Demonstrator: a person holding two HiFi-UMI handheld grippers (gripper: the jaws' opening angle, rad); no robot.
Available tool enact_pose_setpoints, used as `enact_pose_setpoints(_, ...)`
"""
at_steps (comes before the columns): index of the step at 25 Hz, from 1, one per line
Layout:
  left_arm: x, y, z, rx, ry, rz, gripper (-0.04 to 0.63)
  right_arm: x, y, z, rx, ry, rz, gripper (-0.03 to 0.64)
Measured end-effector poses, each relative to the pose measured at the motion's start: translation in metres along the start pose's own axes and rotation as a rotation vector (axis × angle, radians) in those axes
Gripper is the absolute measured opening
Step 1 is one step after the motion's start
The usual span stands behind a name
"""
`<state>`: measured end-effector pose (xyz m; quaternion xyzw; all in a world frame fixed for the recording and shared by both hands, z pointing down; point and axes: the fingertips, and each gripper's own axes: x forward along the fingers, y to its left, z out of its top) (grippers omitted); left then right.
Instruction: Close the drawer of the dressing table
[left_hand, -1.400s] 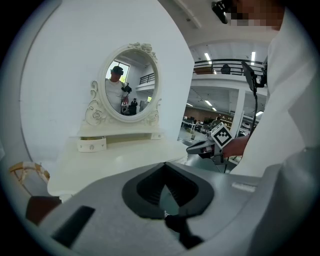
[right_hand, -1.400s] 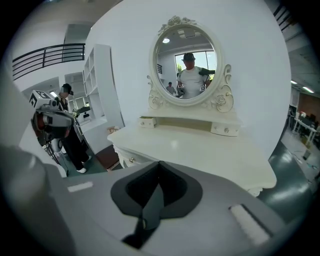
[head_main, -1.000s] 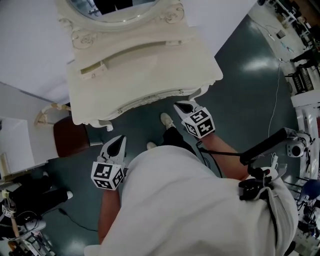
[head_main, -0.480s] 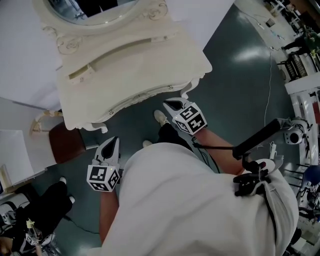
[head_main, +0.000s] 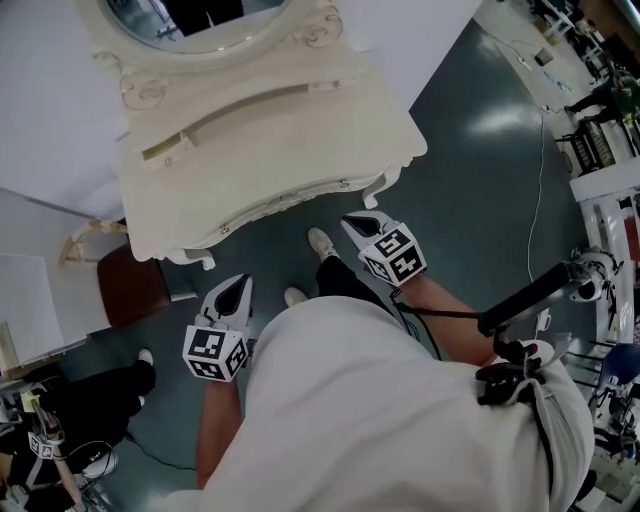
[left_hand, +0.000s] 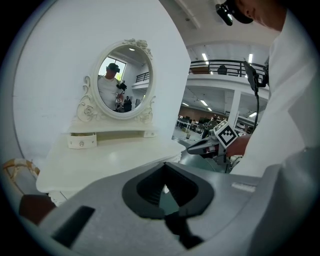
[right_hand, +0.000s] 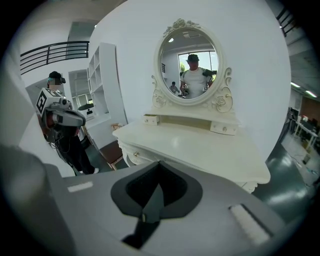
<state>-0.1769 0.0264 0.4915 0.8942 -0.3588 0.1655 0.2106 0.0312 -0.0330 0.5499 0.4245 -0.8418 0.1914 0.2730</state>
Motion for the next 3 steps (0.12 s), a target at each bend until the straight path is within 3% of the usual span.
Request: enact_pose_setpoints(3,0.0073,-0.0023,-0.0058,-0.01,0.011,-0.029,0.002,-0.0077,-0.001,-0.0125,0.014,0.019,-0.017,0.0)
